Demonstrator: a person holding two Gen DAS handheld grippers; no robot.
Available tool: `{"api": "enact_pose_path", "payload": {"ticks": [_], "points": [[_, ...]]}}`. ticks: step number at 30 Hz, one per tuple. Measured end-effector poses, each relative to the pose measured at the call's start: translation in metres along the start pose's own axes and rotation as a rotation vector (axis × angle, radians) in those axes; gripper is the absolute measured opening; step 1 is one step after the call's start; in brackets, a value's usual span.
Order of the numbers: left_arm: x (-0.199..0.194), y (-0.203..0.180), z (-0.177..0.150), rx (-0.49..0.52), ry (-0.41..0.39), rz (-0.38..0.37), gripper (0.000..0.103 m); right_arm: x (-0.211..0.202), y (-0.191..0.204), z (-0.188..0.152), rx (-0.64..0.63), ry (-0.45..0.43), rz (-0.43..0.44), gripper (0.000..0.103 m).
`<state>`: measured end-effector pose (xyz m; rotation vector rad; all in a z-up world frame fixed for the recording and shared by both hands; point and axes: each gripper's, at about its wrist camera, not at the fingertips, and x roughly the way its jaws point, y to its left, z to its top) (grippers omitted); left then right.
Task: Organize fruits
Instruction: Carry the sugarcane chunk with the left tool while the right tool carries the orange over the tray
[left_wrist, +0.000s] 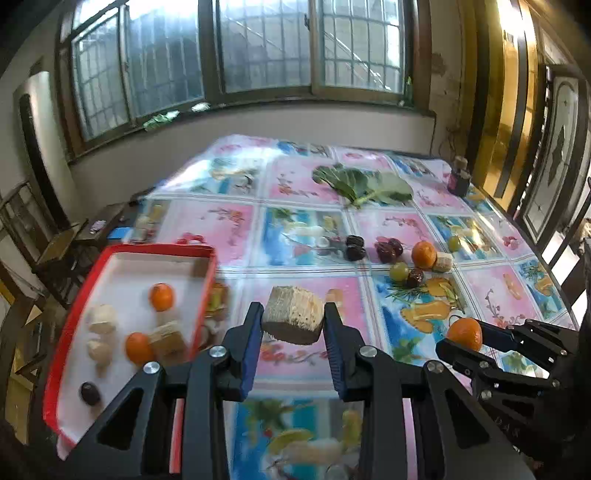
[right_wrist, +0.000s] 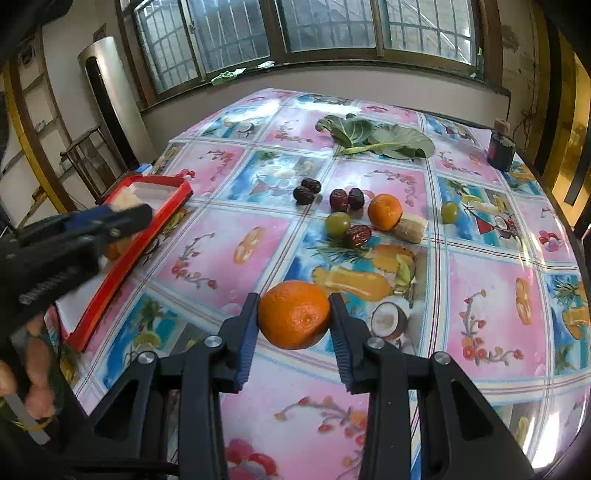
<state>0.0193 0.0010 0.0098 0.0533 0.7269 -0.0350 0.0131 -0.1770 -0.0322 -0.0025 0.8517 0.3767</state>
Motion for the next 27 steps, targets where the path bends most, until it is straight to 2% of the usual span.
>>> {"api": "enact_pose_path", "payload": {"ticks": [8,13,27], "points": [[-0.033,0.027,-0.017,-0.048,-0.077,0.003,0.032,-0.014,0.025,-0.008,-0.040,-0.007,-0.017,0.039],[-0.033,0.046,-0.022,-0.083,-0.070,-0.003,0.032,-0.016,0.045,-0.005,-0.071,-0.018,-0.001,0.039],[-0.040,0.101,-0.044,-0.174,-0.038,0.040,0.032,-0.014,0.085,0.007,-0.133,-0.041,0.060,0.039]]}}
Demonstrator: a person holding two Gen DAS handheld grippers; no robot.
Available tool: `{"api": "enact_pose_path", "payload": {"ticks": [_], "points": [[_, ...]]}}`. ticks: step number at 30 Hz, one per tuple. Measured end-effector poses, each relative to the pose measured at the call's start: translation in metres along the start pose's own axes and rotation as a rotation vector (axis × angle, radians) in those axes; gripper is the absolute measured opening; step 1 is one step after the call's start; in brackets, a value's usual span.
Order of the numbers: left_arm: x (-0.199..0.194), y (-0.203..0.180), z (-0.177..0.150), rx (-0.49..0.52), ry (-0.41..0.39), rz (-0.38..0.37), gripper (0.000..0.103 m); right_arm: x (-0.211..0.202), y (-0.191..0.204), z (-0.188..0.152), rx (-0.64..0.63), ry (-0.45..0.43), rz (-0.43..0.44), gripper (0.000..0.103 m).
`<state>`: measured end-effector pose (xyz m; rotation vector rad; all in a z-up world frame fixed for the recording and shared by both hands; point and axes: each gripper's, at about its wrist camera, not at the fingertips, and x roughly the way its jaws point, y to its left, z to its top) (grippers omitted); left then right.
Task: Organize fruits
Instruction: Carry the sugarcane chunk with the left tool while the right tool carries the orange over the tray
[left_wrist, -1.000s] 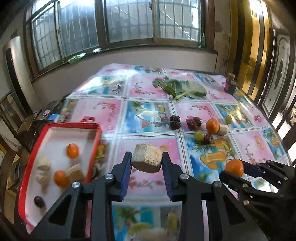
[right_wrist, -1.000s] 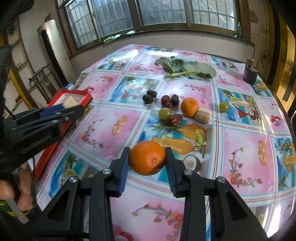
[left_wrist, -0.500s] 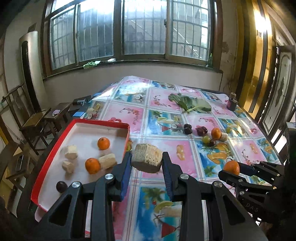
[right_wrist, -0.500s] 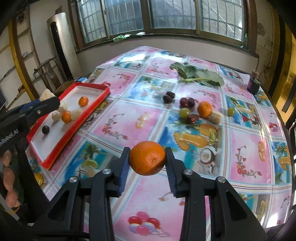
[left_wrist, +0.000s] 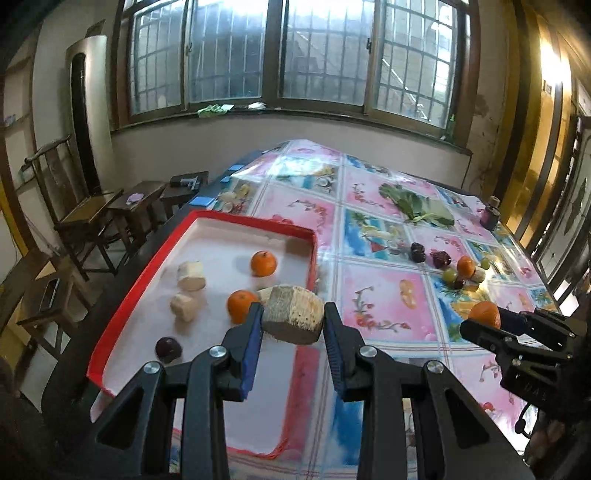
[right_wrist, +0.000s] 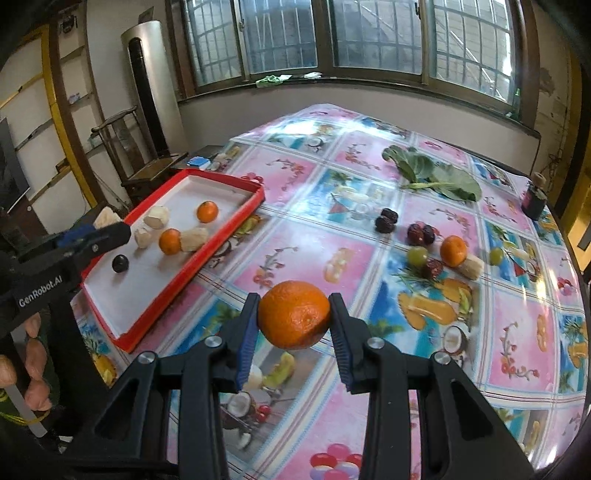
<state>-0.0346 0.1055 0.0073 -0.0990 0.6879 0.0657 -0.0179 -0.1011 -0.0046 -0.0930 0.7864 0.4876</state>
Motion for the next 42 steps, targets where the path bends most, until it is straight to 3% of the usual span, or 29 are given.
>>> {"api": "enact_pose_path", "payload": {"ticks": [18,24,34,42], "points": [[-0.006,0.038,-0.006,-0.043,0.020,0.049,0.032,0.009,0.022,0.006,-0.013,0.003,0.070,0.039],[-0.003,0.058,-0.015,-0.083,0.056,0.022,0.032,0.019,0.042,0.015,-0.042,0.012,0.118,0.039],[0.003,0.099,-0.024,-0.150,0.107,0.027,0.032,0.063,0.110,0.034,-0.136,0.078,0.266,0.039],[0.015,0.117,-0.024,-0.180,0.118,0.040,0.032,0.112,0.146,0.034,-0.198,0.167,0.291,0.039]]}}
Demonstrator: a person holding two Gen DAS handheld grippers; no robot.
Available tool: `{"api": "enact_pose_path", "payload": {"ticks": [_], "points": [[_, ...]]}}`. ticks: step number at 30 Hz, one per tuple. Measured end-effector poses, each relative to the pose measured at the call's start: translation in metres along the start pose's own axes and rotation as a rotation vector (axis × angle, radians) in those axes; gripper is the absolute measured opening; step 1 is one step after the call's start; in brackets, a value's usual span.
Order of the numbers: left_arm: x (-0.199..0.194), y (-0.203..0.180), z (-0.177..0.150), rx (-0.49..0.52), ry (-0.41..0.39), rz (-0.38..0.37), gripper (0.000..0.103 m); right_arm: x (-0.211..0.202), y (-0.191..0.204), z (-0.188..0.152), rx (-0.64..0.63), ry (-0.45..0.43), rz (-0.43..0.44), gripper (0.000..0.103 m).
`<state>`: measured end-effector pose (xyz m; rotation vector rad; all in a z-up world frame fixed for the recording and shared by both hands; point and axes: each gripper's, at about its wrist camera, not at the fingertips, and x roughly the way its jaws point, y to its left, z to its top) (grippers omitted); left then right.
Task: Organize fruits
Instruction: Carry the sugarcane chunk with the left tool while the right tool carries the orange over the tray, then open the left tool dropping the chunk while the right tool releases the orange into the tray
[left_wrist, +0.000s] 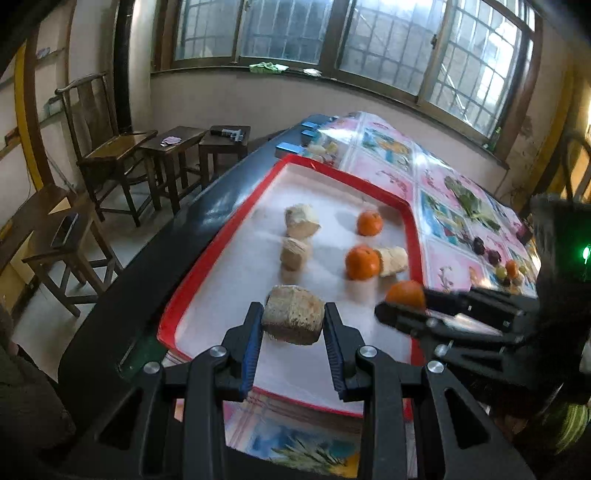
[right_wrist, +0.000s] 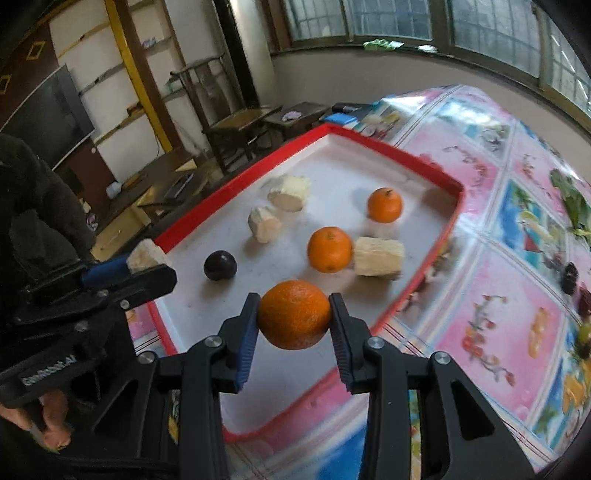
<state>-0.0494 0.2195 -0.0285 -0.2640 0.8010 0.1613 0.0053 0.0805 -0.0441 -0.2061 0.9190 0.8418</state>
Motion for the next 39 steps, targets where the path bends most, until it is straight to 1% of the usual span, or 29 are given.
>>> {"api": "enact_pose_path", "payload": {"ticks": [3,6,7,9,14,18,22,24,25,26,27,28,29,32,34,39], "points": [[0.004,0.008,0.008,-0.019,-0.013,0.012,0.032,0.011,0.004,0.001,-0.015,0.024,0.008,0.039],[0.015,0.016,0.013,-0.028,-0.002,0.042,0.032,0.019,0.006,0.000,-0.024,0.047,0.010,0.039],[0.016,0.019,0.013,-0.032,0.004,0.041,0.032,0.022,0.007,-0.001,-0.031,0.054,0.007,0.039],[0.017,0.023,0.009,-0.034,0.021,0.026,0.032,0.024,0.009,-0.002,-0.044,0.063,-0.003,0.039],[0.026,0.014,-0.003,0.033,0.072,0.029,0.032,0.031,0.006,-0.003,-0.052,0.078,-0.026,0.039],[0.039,0.017,-0.007,0.027,0.110,0.034,0.032,0.034,0.003,-0.003,-0.047,0.081,-0.027,0.039],[0.046,0.020,-0.010,0.028,0.129,0.048,0.032,0.035,0.006,-0.003,-0.057,0.079,-0.041,0.039],[0.045,0.019,-0.011,0.032,0.125,0.059,0.032,0.035,0.007,-0.003,-0.057,0.079,-0.042,0.040],[0.045,0.020,-0.011,0.027,0.125,0.063,0.032,0.035,0.007,-0.003,-0.054,0.077,-0.035,0.042],[0.044,0.020,-0.011,0.023,0.124,0.070,0.032,0.034,0.007,-0.003,-0.051,0.074,-0.031,0.048],[0.043,0.020,-0.010,0.022,0.123,0.076,0.033,0.032,0.008,-0.003,-0.052,0.072,-0.030,0.052],[0.041,0.020,-0.010,0.018,0.116,0.072,0.035,0.030,0.009,-0.003,-0.055,0.067,-0.032,0.059],[0.039,0.020,-0.009,0.014,0.111,0.067,0.036,0.027,0.010,-0.003,-0.059,0.060,-0.035,0.061],[0.028,0.015,-0.005,0.014,0.082,0.067,0.042,0.013,0.008,-0.003,-0.065,0.038,-0.042,0.061],[0.020,0.008,-0.003,0.026,0.057,0.074,0.046,-0.003,0.002,-0.003,-0.054,0.006,-0.050,0.061],[0.006,-0.019,0.004,0.064,-0.005,0.099,0.047,-0.041,-0.026,-0.013,0.021,-0.065,-0.080,0.062]]}}
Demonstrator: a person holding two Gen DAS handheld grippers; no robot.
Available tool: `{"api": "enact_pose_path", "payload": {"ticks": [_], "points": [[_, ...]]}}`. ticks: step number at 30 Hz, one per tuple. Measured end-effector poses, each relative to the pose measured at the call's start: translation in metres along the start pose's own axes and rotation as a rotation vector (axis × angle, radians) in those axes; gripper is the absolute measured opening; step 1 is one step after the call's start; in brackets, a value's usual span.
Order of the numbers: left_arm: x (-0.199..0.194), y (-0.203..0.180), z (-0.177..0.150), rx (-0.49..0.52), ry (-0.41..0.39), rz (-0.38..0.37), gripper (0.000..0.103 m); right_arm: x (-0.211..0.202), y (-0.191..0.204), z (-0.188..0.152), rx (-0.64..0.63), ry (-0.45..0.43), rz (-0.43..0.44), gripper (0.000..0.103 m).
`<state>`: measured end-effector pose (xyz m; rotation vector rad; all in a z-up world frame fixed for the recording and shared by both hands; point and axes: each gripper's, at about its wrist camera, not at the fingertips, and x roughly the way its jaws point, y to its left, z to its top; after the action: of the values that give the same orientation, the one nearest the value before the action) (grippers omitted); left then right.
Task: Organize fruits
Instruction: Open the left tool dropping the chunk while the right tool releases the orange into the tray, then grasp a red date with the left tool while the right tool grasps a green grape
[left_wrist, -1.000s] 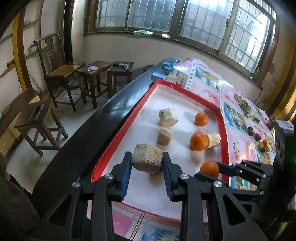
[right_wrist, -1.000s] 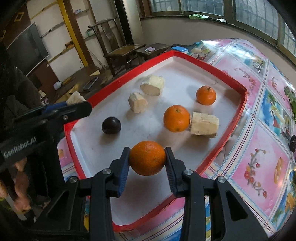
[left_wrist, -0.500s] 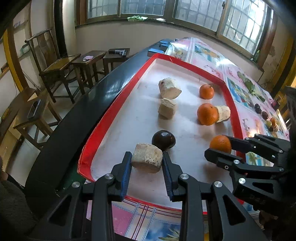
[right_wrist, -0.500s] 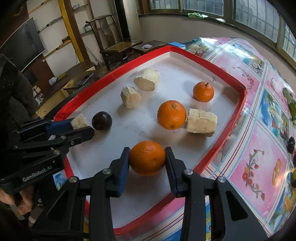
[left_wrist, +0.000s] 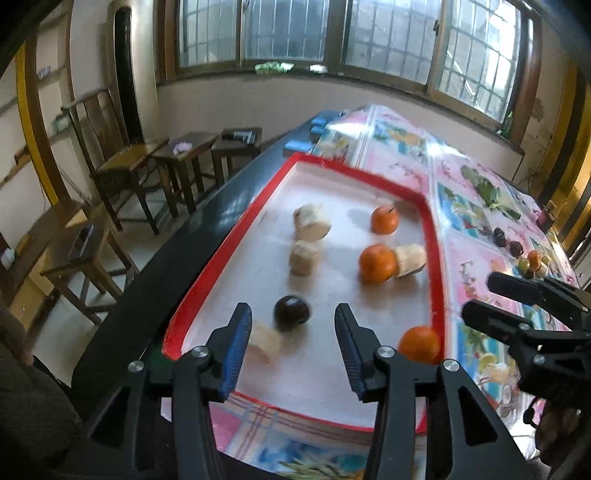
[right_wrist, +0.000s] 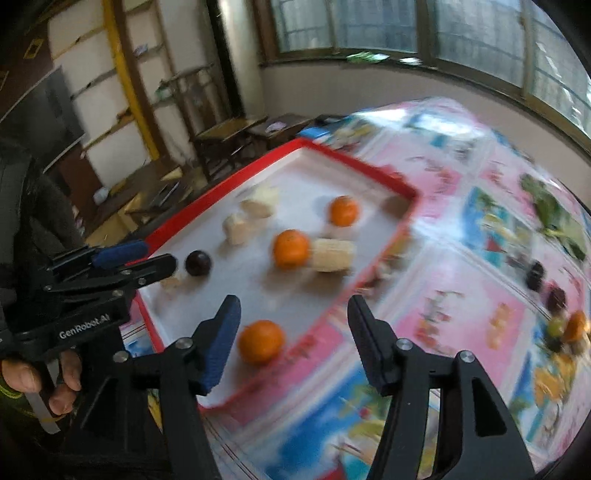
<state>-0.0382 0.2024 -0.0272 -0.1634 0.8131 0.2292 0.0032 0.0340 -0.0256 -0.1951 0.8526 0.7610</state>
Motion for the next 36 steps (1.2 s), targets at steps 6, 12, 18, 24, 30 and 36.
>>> {"api": "enact_pose_path", "payload": {"ticks": [6,12,18,24,30,36], "points": [[-0.021,-0.031,0.009,0.027,-0.078,0.017,0.052,-0.036,-0.046,-0.024,0.094,-0.033,-0.085,0.062],[-0.034,-0.063,0.013,0.066,-0.110,-0.020,0.055,-0.061,-0.082,-0.045,0.180,-0.051,-0.151,0.062],[-0.040,-0.095,0.014,0.118,-0.118,-0.062,0.059,-0.087,-0.109,-0.063,0.232,-0.067,-0.199,0.062],[-0.038,-0.125,0.012,0.160,-0.098,-0.120,0.060,-0.109,-0.138,-0.082,0.282,-0.079,-0.251,0.061],[-0.030,-0.150,0.011,0.197,-0.069,-0.188,0.060,-0.124,-0.168,-0.099,0.341,-0.086,-0.296,0.061],[-0.019,-0.177,0.015,0.215,-0.039,-0.256,0.060,-0.130,-0.192,-0.108,0.379,-0.092,-0.341,0.061]]}}
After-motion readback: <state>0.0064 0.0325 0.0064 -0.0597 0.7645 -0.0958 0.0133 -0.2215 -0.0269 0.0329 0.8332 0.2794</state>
